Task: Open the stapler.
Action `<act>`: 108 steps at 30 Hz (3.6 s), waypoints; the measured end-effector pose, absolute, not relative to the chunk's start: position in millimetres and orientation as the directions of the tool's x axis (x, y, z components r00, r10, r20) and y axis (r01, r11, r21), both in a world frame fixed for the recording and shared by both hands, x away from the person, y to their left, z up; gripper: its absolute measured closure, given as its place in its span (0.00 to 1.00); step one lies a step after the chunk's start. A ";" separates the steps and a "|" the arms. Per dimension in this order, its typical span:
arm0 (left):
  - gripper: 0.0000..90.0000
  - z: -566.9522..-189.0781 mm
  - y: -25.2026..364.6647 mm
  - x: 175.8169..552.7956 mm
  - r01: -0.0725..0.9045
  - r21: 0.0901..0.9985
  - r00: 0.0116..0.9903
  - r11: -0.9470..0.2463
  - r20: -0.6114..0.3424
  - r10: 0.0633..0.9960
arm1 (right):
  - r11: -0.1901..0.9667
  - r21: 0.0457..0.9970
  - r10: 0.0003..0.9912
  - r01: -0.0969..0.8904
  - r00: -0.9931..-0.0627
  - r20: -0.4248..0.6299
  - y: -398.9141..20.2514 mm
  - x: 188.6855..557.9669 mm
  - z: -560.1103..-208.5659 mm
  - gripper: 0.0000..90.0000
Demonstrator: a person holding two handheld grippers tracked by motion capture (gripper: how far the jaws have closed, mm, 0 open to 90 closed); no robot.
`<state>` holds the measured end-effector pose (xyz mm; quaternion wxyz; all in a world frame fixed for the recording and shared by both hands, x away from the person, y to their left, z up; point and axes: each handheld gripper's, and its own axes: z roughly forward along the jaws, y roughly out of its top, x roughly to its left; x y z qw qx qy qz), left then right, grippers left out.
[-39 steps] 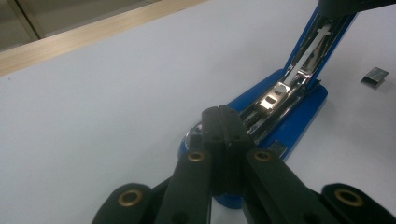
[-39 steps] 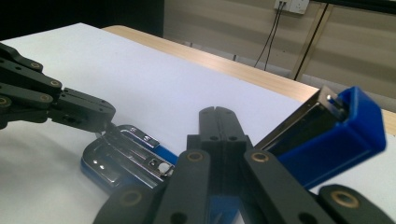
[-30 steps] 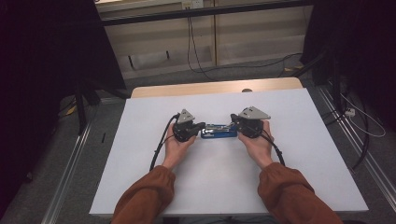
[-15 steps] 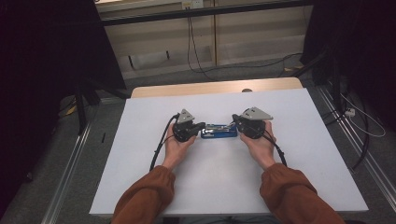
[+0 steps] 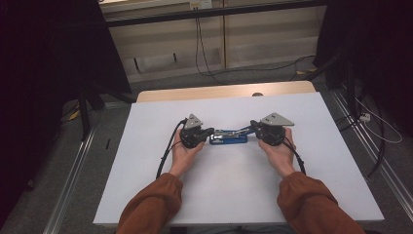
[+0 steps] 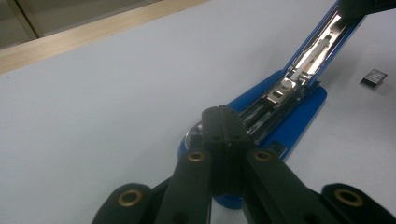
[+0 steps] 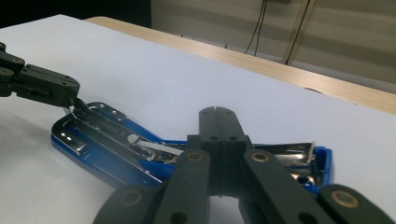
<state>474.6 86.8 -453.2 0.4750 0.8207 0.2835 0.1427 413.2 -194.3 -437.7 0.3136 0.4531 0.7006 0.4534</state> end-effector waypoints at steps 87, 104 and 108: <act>0.06 -428.9 113.5 451.3 0.363 0.878 0.739 -0.312 -0.067 0.671 | 0.070 0.908 0.901 0.414 -0.417 0.121 -239.0 404.4 -443.1 0.05; 0.07 -427.8 127.5 437.3 0.370 0.867 0.736 -0.335 -0.054 0.675 | 0.099 0.888 0.859 0.448 -0.490 0.151 -244.2 398.2 -437.6 0.06; 0.07 -428.3 132.7 432.3 0.371 0.866 0.739 -0.336 -0.055 0.672 | 0.118 0.888 0.852 0.445 -0.505 0.139 -247.6 396.5 -434.5 0.04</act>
